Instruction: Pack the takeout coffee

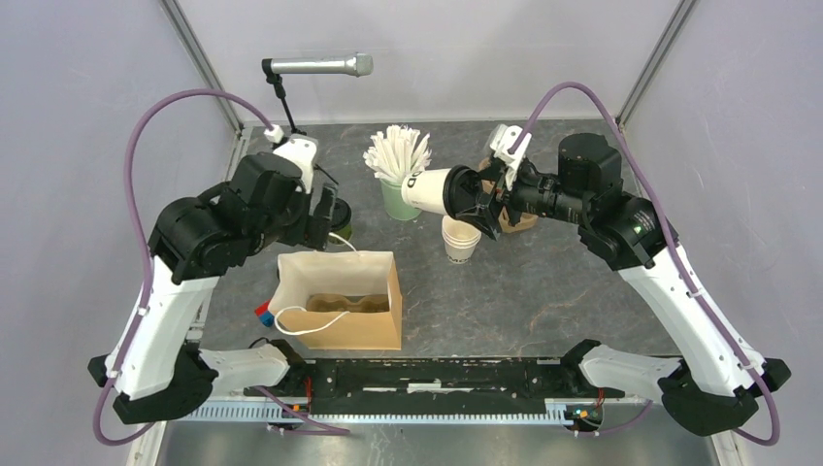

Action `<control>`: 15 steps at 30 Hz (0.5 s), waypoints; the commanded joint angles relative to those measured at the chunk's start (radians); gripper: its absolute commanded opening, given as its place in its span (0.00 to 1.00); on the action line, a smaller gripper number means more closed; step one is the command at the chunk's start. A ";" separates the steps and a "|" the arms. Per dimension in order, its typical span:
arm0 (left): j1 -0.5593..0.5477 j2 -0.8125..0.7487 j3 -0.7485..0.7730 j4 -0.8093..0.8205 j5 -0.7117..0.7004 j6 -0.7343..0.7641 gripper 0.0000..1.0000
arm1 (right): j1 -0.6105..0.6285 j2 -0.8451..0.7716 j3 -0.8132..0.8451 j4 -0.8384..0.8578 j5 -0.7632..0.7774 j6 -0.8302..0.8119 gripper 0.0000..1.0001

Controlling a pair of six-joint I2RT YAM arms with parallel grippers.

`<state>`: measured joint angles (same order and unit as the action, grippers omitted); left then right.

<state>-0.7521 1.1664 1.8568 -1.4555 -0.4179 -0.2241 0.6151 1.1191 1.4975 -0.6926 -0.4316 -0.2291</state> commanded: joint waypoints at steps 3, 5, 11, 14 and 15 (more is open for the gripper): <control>0.083 -0.048 -0.036 -0.192 -0.019 -0.259 0.89 | 0.006 -0.042 -0.051 0.089 0.003 0.032 0.84; 0.113 -0.047 -0.059 -0.192 -0.022 -0.289 0.88 | 0.006 -0.048 -0.064 0.093 -0.006 0.037 0.84; 0.171 -0.086 -0.033 -0.180 -0.099 -0.380 0.90 | 0.006 -0.064 -0.082 0.091 -0.011 0.031 0.84; 0.170 -0.107 0.004 -0.135 -0.083 -0.342 0.91 | 0.006 -0.082 -0.110 0.101 -0.013 0.035 0.84; 0.171 -0.107 0.014 -0.129 -0.068 -0.316 0.90 | 0.006 -0.088 -0.118 0.105 -0.013 0.038 0.84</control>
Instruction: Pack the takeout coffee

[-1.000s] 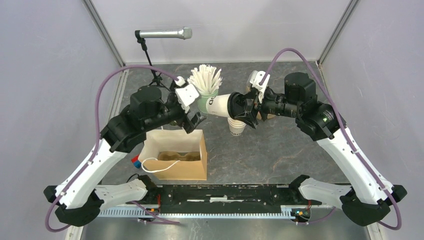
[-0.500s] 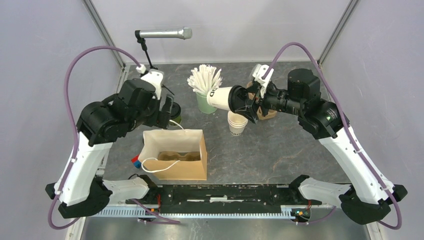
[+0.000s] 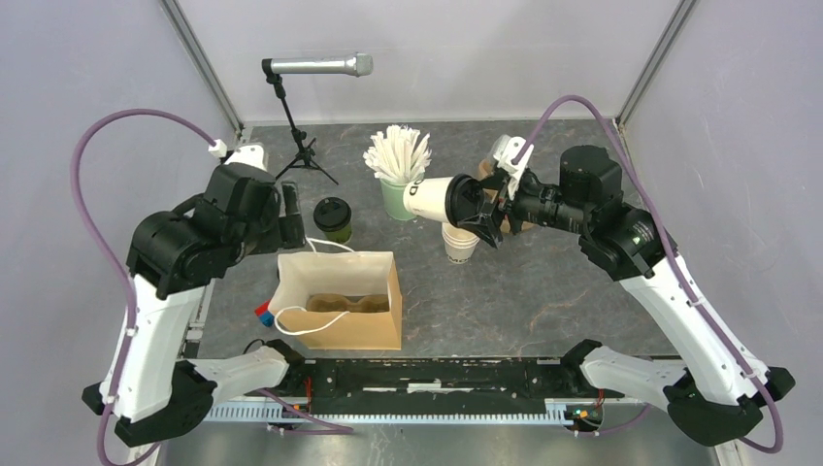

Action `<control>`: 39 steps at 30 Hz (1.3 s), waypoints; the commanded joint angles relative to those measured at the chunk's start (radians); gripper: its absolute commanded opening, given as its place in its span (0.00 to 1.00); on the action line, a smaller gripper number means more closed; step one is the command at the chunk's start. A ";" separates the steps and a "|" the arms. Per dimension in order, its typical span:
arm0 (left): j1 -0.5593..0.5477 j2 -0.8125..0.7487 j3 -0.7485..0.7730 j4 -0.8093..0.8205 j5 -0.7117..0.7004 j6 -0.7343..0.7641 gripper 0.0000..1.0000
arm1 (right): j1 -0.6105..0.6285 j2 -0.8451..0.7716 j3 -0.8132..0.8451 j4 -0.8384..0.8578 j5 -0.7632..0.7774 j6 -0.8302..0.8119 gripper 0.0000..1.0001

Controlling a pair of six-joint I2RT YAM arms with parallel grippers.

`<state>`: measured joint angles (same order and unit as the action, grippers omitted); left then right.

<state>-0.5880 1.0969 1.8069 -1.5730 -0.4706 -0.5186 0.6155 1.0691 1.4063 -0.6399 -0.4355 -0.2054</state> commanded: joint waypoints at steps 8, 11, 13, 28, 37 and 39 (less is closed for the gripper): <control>0.013 -0.073 0.008 -0.074 -0.041 -0.089 0.80 | 0.005 -0.044 -0.019 0.046 -0.015 0.013 0.85; 0.012 -0.075 -0.062 -0.074 0.024 -0.111 0.80 | 0.005 -0.053 -0.021 0.045 -0.006 0.021 0.85; 0.013 -0.073 -0.108 -0.074 0.072 -0.125 0.80 | 0.005 -0.061 -0.028 0.048 -0.002 0.030 0.85; 0.056 -0.116 -0.275 -0.074 0.011 -0.127 0.72 | 0.006 -0.098 -0.043 0.037 0.028 0.054 0.85; 0.060 -0.170 -0.403 -0.027 0.087 -0.154 0.54 | 0.005 -0.090 -0.029 0.037 0.029 0.040 0.85; 0.060 -0.172 -0.392 0.011 0.115 -0.124 0.36 | 0.005 -0.086 -0.017 0.031 0.035 0.037 0.85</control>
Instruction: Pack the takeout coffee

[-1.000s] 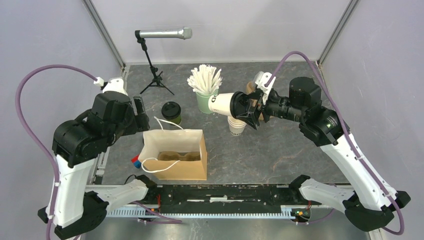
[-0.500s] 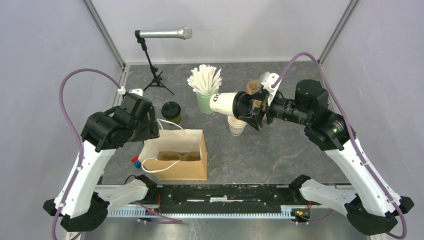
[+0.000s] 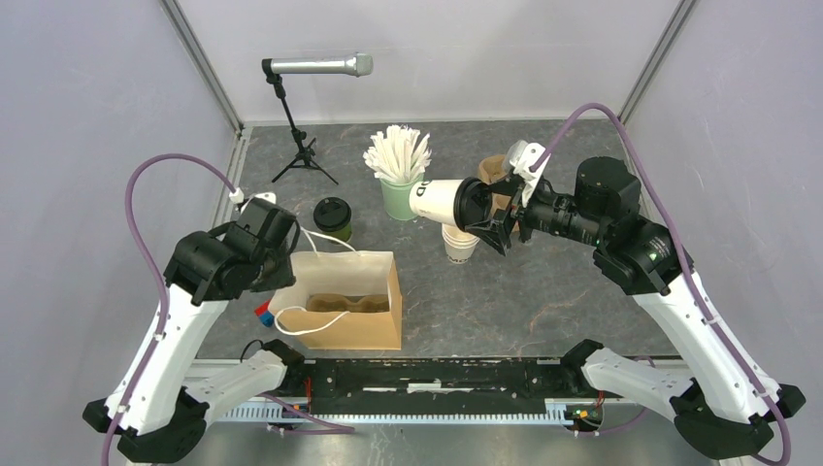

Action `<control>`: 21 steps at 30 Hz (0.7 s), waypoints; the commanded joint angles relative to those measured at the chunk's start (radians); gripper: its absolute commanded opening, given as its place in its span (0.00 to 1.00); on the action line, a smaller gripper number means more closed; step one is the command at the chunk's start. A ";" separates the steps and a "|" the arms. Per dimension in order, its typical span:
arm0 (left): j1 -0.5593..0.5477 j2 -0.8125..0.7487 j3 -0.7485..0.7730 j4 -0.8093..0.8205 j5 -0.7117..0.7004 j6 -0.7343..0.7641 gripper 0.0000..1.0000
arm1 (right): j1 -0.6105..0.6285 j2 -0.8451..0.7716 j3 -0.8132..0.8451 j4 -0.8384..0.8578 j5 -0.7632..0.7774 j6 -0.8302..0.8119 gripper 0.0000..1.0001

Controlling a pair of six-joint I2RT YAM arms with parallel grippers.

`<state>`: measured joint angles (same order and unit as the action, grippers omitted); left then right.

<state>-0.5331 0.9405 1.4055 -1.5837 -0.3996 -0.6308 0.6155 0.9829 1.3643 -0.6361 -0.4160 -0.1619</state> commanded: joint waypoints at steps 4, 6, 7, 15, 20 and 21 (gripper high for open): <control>0.005 -0.010 0.038 0.119 0.119 0.072 0.07 | 0.005 0.019 0.103 -0.017 0.042 -0.025 0.85; 0.005 -0.006 0.049 0.167 0.161 0.094 0.02 | 0.006 0.045 0.186 -0.087 0.065 -0.046 0.85; 0.005 -0.004 0.048 0.193 0.187 0.095 0.02 | 0.006 0.058 0.232 -0.119 0.075 -0.059 0.85; 0.005 0.014 -0.039 0.515 0.355 -0.046 0.02 | 0.005 0.066 0.303 -0.184 0.056 -0.060 0.85; 0.005 0.077 -0.036 0.610 0.355 -0.125 0.02 | 0.006 0.085 0.314 -0.129 -0.021 -0.001 0.83; 0.005 0.093 -0.023 0.612 0.359 -0.133 0.02 | 0.006 0.088 0.310 -0.109 -0.042 0.017 0.83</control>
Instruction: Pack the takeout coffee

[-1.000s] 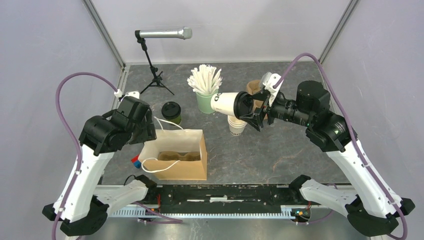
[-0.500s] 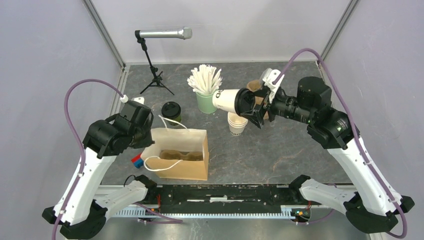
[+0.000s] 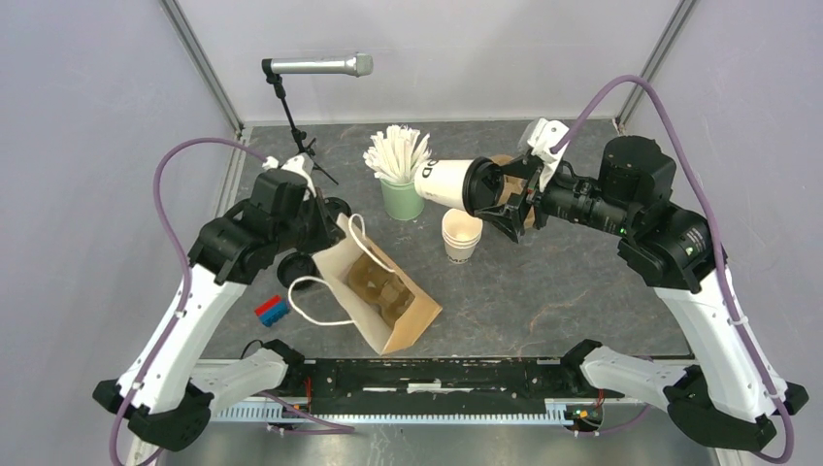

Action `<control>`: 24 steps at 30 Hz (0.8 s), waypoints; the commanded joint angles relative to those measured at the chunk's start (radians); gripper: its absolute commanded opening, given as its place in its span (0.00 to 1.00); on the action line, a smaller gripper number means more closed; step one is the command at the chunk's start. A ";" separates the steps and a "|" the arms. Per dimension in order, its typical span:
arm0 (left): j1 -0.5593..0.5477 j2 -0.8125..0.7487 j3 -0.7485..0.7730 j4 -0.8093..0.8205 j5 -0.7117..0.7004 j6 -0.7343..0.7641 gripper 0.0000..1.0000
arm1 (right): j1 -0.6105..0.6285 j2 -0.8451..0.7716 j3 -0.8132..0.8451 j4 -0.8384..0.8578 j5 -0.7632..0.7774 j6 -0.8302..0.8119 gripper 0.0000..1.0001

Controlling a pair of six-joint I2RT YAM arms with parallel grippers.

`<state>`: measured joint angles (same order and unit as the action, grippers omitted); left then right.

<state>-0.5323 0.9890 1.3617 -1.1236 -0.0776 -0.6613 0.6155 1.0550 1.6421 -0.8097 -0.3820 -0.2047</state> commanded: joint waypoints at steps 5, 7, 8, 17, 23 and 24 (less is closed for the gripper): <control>0.005 0.141 0.109 0.076 0.019 -0.125 0.02 | 0.010 0.011 0.010 0.150 -0.144 0.118 0.82; 0.004 0.149 0.119 0.065 0.009 -0.149 0.02 | 0.010 0.009 0.003 0.153 -0.154 0.123 0.82; 0.004 0.150 0.121 0.066 0.007 -0.165 0.02 | 0.012 0.010 0.000 0.148 -0.162 0.122 0.82; 0.005 0.182 0.113 0.057 0.034 -0.288 0.02 | 0.034 0.004 -0.033 0.068 -0.190 0.091 0.82; 0.005 0.141 0.033 0.076 0.062 -0.308 0.02 | 0.075 -0.024 -0.080 0.044 -0.142 0.098 0.82; 0.004 0.134 0.021 0.078 0.062 -0.308 0.03 | 0.085 -0.028 -0.095 0.045 -0.135 0.101 0.82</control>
<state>-0.5316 1.1629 1.4265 -1.0706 -0.0410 -0.9062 0.6731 1.0576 1.5806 -0.7635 -0.5407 -0.1093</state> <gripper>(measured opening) 0.033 0.825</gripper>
